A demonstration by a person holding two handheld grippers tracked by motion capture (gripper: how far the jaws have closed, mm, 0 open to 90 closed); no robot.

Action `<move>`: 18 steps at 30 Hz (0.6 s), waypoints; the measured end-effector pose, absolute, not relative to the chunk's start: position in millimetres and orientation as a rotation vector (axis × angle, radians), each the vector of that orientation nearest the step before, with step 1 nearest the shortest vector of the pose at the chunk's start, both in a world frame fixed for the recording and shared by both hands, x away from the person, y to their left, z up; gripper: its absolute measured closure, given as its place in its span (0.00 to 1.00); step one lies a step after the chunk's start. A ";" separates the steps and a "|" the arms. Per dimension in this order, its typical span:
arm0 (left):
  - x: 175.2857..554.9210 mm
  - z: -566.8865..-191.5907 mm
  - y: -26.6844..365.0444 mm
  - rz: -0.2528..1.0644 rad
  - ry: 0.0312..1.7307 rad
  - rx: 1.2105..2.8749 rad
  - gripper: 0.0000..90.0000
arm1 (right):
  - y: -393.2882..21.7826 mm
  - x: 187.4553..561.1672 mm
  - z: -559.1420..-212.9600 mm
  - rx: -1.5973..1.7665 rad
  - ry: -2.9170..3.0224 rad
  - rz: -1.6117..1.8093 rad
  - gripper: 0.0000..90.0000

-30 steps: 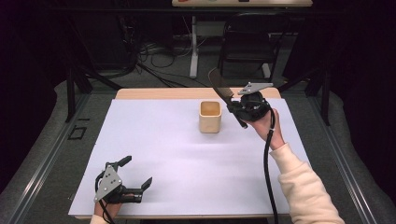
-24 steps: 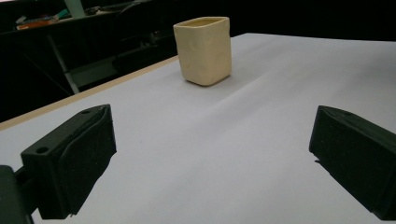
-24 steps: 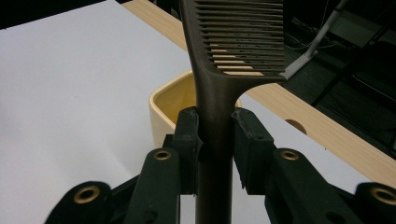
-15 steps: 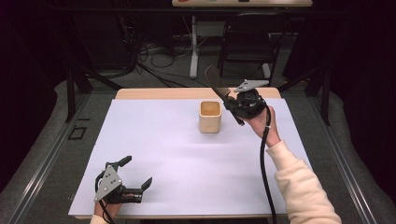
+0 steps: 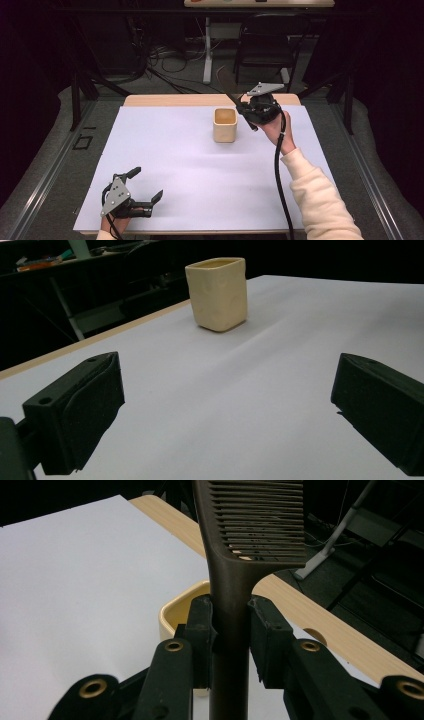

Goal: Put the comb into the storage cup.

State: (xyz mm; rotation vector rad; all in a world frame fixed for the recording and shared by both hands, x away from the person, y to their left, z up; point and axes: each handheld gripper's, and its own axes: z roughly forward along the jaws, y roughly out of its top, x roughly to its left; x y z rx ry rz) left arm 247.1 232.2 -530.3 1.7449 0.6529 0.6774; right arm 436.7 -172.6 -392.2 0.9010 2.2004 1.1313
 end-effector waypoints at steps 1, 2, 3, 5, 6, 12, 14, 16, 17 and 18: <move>247.0 -530.2 232.2 0.678 0.652 1.745 0.00 | -172.0 437.0 -392.1 0.899 2.198 1.136 0.80; 246.9 -530.2 232.1 0.678 0.650 1.747 0.00 | -171.4 437.2 -391.6 0.897 2.200 1.132 0.80; 247.0 -530.3 232.1 0.676 0.650 1.747 0.00 | -170.5 437.4 -391.5 0.896 2.199 1.131 0.80; 247.1 -530.3 232.2 0.676 0.652 1.746 0.00 | -169.2 438.0 -391.2 0.887 2.199 1.126 0.80; 246.9 -530.2 232.1 0.678 0.652 1.745 0.00 | -168.5 438.4 -391.3 0.888 2.197 1.129 0.80; 247.0 -530.3 232.0 0.677 0.651 1.745 0.01 | -164.4 440.9 -391.3 0.881 2.188 1.128 0.80; 247.2 -530.4 232.2 0.676 0.653 1.746 0.01 | -162.9 441.3 -390.7 0.876 2.185 1.128 0.80; 247.1 -530.3 232.1 0.677 0.653 1.744 0.01 | -161.5 441.9 -390.0 0.875 2.180 1.130 0.80; 247.2 -530.3 232.1 0.677 0.652 1.747 0.01 | -161.0 442.3 -389.6 0.870 2.183 1.129 0.80; 247.3 -530.4 232.1 0.675 0.652 1.747 0.01 | -160.2 442.7 -389.3 0.868 2.180 1.128 0.80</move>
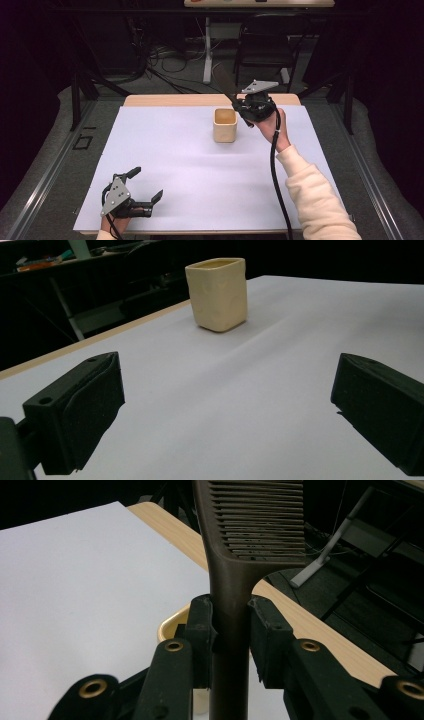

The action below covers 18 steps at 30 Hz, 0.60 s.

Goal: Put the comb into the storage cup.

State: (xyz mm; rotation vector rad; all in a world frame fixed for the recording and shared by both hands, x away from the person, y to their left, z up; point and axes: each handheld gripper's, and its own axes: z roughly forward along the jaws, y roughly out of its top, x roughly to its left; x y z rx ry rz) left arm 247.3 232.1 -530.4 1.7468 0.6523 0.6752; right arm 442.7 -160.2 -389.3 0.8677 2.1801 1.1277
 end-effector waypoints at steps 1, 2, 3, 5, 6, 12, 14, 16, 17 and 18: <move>247.3 -530.5 232.2 0.675 0.653 1.745 0.01 | -159.4 442.9 -389.1 0.869 2.177 1.131 0.80; 247.3 -530.4 232.2 0.675 0.654 1.744 0.01 | -158.8 443.4 -389.0 0.868 2.173 1.136 0.80; 247.2 -530.4 232.2 0.676 0.653 1.743 0.01 | -158.2 444.0 -388.9 0.865 2.171 1.138 0.80; 247.2 -530.4 232.2 0.676 0.653 1.743 0.01 | -156.6 445.0 -388.9 0.858 2.168 1.140 0.80; 247.2 -530.4 232.3 0.674 0.655 1.742 0.01 | -155.9 445.4 -388.9 0.856 2.166 1.144 0.80; 247.4 -530.4 232.4 0.675 0.654 1.743 0.01 | -153.2 448.2 -389.9 0.852 2.157 1.154 0.80; 247.5 -530.4 232.6 0.675 0.656 1.742 0.01 | -152.3 449.4 -390.5 0.852 2.152 1.157 0.80; 247.6 -530.5 232.5 0.675 0.658 1.742 0.01 | -151.8 450.3 -391.0 0.848 2.147 1.168 0.80; 247.6 -530.5 232.5 0.675 0.658 1.742 0.01 | -151.6 450.9 -391.5 0.850 2.144 1.171 0.80; 247.5 -530.4 232.3 0.676 0.657 1.743 0.01 | -151.3 451.5 -391.9 0.852 2.142 1.173 0.80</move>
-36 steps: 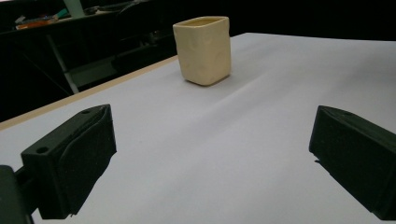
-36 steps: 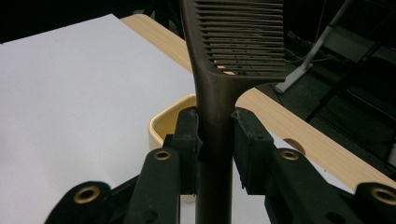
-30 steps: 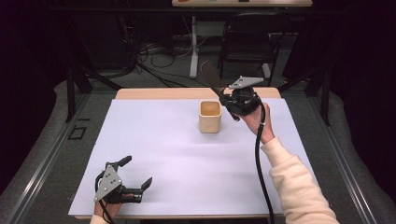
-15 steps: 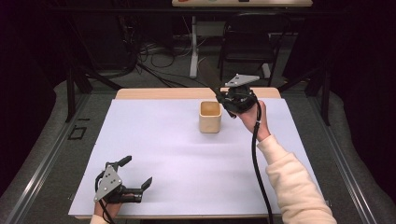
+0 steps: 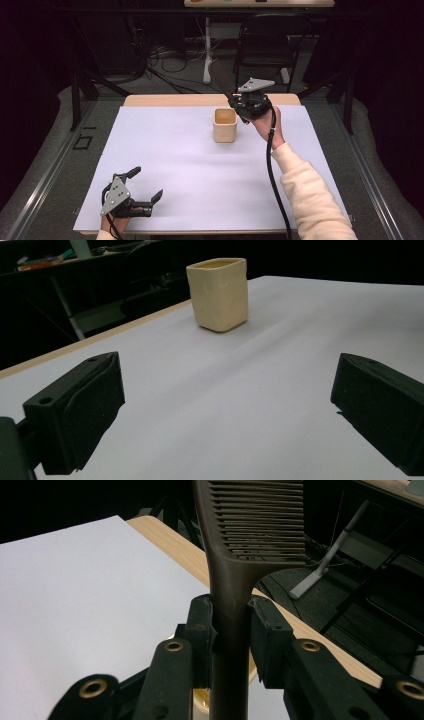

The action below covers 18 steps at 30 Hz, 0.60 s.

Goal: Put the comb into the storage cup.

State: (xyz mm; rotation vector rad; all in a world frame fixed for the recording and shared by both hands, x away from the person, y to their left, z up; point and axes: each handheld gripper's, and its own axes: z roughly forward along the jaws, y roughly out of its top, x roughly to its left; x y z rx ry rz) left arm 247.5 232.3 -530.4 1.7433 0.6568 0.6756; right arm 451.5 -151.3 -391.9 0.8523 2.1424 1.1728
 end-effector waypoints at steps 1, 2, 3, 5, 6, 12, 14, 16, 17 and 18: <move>247.4 -530.4 232.3 0.676 0.656 1.744 0.01 | -151.0 451.8 -392.1 0.849 2.141 1.173 0.80; 247.4 -530.4 232.5 0.675 0.657 1.744 0.01 | -150.6 452.1 -392.1 0.845 2.138 1.174 0.80; 247.5 -530.5 232.5 0.676 0.659 1.743 0.01 | -150.3 452.3 -392.3 0.843 2.137 1.179 0.80; 247.6 -530.5 232.3 0.675 0.657 1.745 0.01 | -149.2 452.6 -392.9 0.840 2.131 1.185 0.80; 247.7 -530.5 232.2 0.675 0.656 1.747 0.01 | -148.7 452.9 -393.0 0.833 2.131 1.188 0.80; 247.5 -530.5 233.0 0.676 0.656 1.745 0.01 | -148.0 453.5 -392.5 0.811 2.097 1.221 0.80; 247.2 -530.4 232.8 0.674 0.655 1.743 0.01 | -148.1 453.7 -392.1 0.809 2.086 1.234 0.80; 247.1 -530.4 232.6 0.675 0.654 1.742 0.01 | -147.1 454.1 -392.2 0.805 2.079 1.233 0.80; 247.2 -530.3 232.7 0.675 0.654 1.744 0.01 | -146.8 454.3 -392.0 0.804 2.080 1.234 0.80; 247.1 -530.4 232.6 0.674 0.655 1.743 0.01 | -146.4 454.5 -391.8 0.803 2.080 1.235 0.80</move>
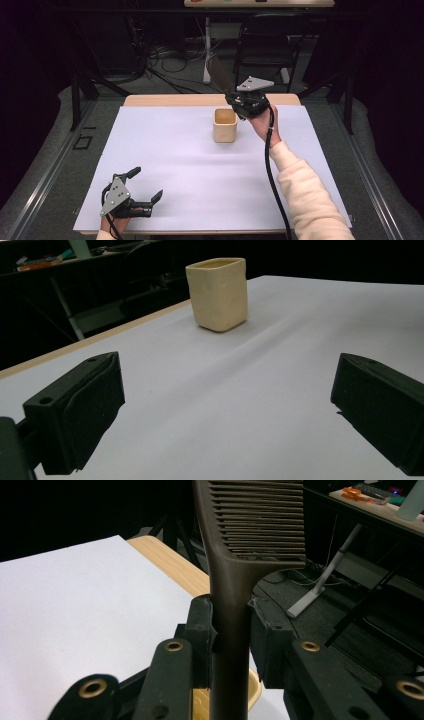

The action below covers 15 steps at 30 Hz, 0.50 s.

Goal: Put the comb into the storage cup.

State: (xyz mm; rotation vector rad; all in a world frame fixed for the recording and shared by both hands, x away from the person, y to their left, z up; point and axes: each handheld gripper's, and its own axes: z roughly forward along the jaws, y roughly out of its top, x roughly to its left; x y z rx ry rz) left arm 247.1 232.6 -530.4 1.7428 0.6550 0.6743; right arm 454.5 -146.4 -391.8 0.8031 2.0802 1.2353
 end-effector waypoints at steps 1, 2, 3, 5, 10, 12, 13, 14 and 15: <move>247.1 -530.3 232.5 0.675 0.655 1.743 0.01 | -146.0 454.6 -391.7 0.803 2.077 1.238 0.80; 247.2 -530.3 232.3 0.676 0.655 1.744 0.01 | -145.4 454.8 -391.6 0.803 2.075 1.239 0.80; 247.2 -530.3 232.1 0.675 0.654 1.746 0.01 | -144.4 455.1 -391.5 0.801 2.075 1.239 0.80; 247.2 -530.4 232.2 0.675 0.654 1.745 0.01 | -142.8 455.5 -391.2 0.793 2.068 1.242 0.80; 247.5 -530.5 232.4 0.673 0.655 1.744 0.01 | -139.0 458.8 -391.1 0.784 2.065 1.244 0.80; 247.1 -530.4 232.4 0.673 0.654 1.741 0.01 | -137.0 460.6 -391.9 0.785 2.067 1.242 0.80; 247.0 -530.2 232.5 0.675 0.653 1.742 0.01 | -135.9 461.2 -392.3 0.785 2.064 1.242 0.80; 247.0 -530.2 232.6 0.674 0.653 1.741 0.01 | -135.1 462.0 -392.2 0.783 2.066 1.243 0.80; 247.0 -530.3 232.5 0.672 0.654 1.741 0.01 | -133.9 462.6 -392.3 0.785 2.061 1.248 0.80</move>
